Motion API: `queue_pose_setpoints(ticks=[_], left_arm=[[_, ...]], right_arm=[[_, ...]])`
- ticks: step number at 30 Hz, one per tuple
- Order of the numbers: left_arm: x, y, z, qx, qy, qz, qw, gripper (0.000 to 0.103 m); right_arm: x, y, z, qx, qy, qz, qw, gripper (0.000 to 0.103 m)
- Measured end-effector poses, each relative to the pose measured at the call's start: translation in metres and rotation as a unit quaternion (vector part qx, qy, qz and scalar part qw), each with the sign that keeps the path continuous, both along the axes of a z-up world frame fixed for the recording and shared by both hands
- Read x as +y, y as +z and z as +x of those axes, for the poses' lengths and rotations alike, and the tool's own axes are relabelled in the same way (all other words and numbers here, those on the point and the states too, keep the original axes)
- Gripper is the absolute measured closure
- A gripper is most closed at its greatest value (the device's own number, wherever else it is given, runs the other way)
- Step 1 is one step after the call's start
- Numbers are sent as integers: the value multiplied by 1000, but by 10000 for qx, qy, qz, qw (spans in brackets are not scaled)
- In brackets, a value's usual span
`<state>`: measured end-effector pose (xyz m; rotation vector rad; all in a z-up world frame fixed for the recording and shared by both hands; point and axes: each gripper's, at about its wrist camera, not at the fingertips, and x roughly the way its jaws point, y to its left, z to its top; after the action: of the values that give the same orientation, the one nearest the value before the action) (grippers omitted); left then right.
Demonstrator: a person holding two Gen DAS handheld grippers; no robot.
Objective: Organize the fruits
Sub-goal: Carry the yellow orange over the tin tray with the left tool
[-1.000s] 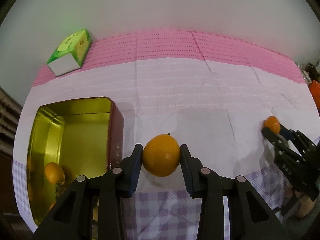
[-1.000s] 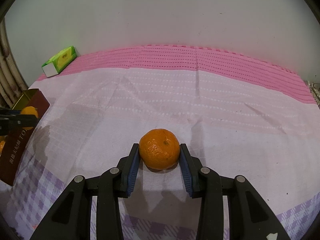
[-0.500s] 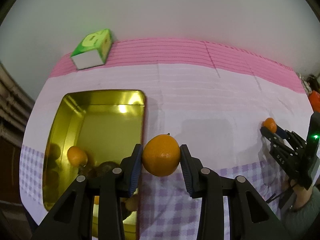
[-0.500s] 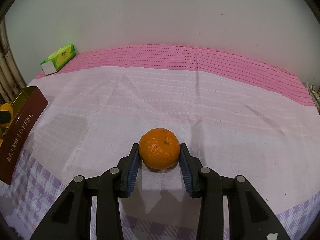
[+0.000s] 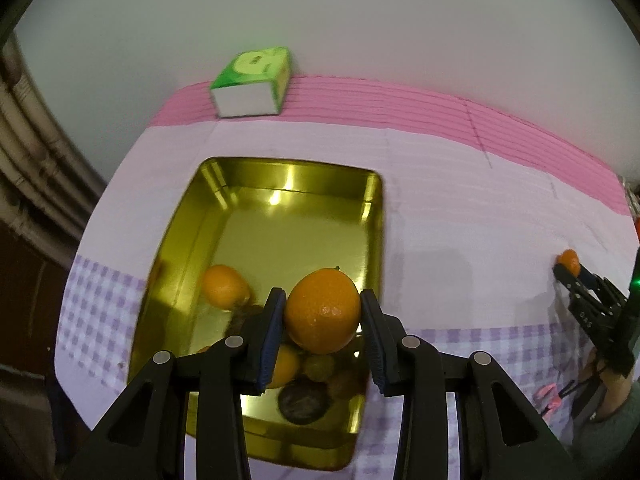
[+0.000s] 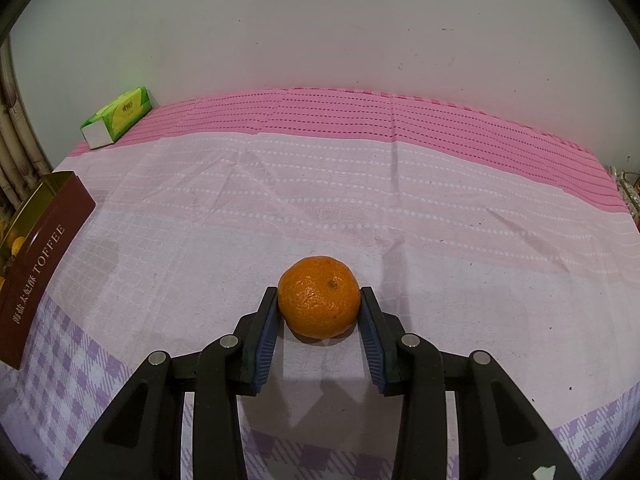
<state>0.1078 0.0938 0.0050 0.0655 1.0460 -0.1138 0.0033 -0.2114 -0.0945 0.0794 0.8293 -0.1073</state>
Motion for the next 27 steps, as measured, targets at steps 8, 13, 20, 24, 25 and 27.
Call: queue_pose_setpoints(ticks=[8,13,20,24,25,27], left_arm=[[29,-7,1,48,329,91,9994,65],[38,-15,2,130,437,136,9989,65],[46,-28,6,267,510,164,9982,65],[50,-30,7,268,520,169,9981,64],[51,-30,7,268,525,171,9981,65],[52,-30,8,267,531,170,9981,65]], right_arm=[[0,-1,0,1,-3,-13,10000,67],[0,-1,0,1,-4,-17,10000,67],[1,-2,0,11,-10,-55,10000,67],[1,-3,1,17,-12,-72,10000,67],[1,-3,1,17,-11,-73,10000,67],[1,-3,1,18,-12,-78,10000,67]])
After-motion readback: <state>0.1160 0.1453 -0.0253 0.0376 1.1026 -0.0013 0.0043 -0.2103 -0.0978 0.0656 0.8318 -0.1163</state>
